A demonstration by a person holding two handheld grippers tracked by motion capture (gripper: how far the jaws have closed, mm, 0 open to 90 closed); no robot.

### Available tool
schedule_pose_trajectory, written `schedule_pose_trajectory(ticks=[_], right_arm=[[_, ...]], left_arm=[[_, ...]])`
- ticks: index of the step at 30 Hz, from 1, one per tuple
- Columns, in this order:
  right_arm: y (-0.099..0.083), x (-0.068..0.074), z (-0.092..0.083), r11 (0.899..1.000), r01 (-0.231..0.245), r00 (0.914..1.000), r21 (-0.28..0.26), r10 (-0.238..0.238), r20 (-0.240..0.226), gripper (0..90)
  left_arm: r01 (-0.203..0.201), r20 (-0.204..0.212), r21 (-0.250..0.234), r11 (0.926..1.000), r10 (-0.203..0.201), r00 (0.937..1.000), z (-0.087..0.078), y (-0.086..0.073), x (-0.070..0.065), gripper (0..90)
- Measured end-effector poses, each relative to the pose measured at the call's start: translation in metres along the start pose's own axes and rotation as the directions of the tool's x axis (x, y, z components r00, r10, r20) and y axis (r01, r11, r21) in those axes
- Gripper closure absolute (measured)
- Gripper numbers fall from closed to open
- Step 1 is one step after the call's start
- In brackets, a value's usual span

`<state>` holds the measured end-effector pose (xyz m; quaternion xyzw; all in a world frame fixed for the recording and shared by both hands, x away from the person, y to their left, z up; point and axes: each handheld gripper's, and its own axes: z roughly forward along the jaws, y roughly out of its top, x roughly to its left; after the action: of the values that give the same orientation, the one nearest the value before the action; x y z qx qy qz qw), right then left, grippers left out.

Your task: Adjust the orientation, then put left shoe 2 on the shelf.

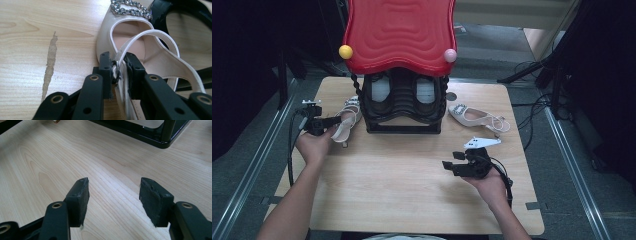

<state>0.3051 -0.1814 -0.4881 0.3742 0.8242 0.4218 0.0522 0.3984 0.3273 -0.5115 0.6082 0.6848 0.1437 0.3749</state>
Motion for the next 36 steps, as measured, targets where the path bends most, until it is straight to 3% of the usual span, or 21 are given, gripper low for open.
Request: schedule_pose_trajectory(ticks=[4,8,10,13,22,30,31,33,36], right_arm=[[0.0,0.001,0.001,1.0,0.001,1.0,0.004,-0.001,-0.001,42.5],[0.0,0.001,0.001,1.0,0.006,1.0,0.004,-0.006,0.003,42.5],[0.001,0.001,0.001,1.0,0.005,1.0,0.0,-0.005,0.001,42.5],[0.001,0.001,0.001,1.0,0.007,1.0,-0.003,-0.007,0.001,42.4],[0.001,0.001,0.0,1.0,0.009,1.0,-0.006,-0.009,0.004,42.2],[0.001,0.0,0.0,1.0,0.006,1.0,-0.009,-0.006,0.002,42.1],[0.001,0.0,0.0,1.0,0.006,1.0,-0.009,-0.006,0.002,42.1],[0.001,0.0,-0.001,1.0,0.003,1.0,-0.012,-0.003,0.001,42.0],[0.001,0.0,-0.002,1.0,0.005,1.0,-0.017,-0.005,0.001,41.9]], left_arm=[[0.043,0.033,0.004,0.9991,-0.043,0.9985,-0.001,0.001,0.005,79.4],[0.11,0.1,-0.007,0.9939,-0.109,0.989,-0.003,0.002,0.009,80.0],[0.103,0.109,-0.005,0.9947,-0.102,0.9888,-0.006,0.002,0.01,80.4],[0.135,0.146,-0.002,0.9909,-0.133,0.9804,-0.007,0.003,0.012,80.7],[0.199,0.186,-0.026,0.9796,-0.191,0.9638,-0.012,0.003,0.015,81.1],[0.231,0.213,-0.067,0.9707,-0.212,0.9536,-0.023,0.008,0.017,81.1],[0.218,0.204,-0.076,0.973,-0.199,0.9586,-0.025,0.01,0.017,81.1],[0.207,0.197,-0.081,0.9749,-0.188,0.9621,-0.028,0.013,0.016,81.2],[0.224,0.212,-0.084,0.971,-0.202,0.9563,-0.033,0.018,0.02,81.2]])
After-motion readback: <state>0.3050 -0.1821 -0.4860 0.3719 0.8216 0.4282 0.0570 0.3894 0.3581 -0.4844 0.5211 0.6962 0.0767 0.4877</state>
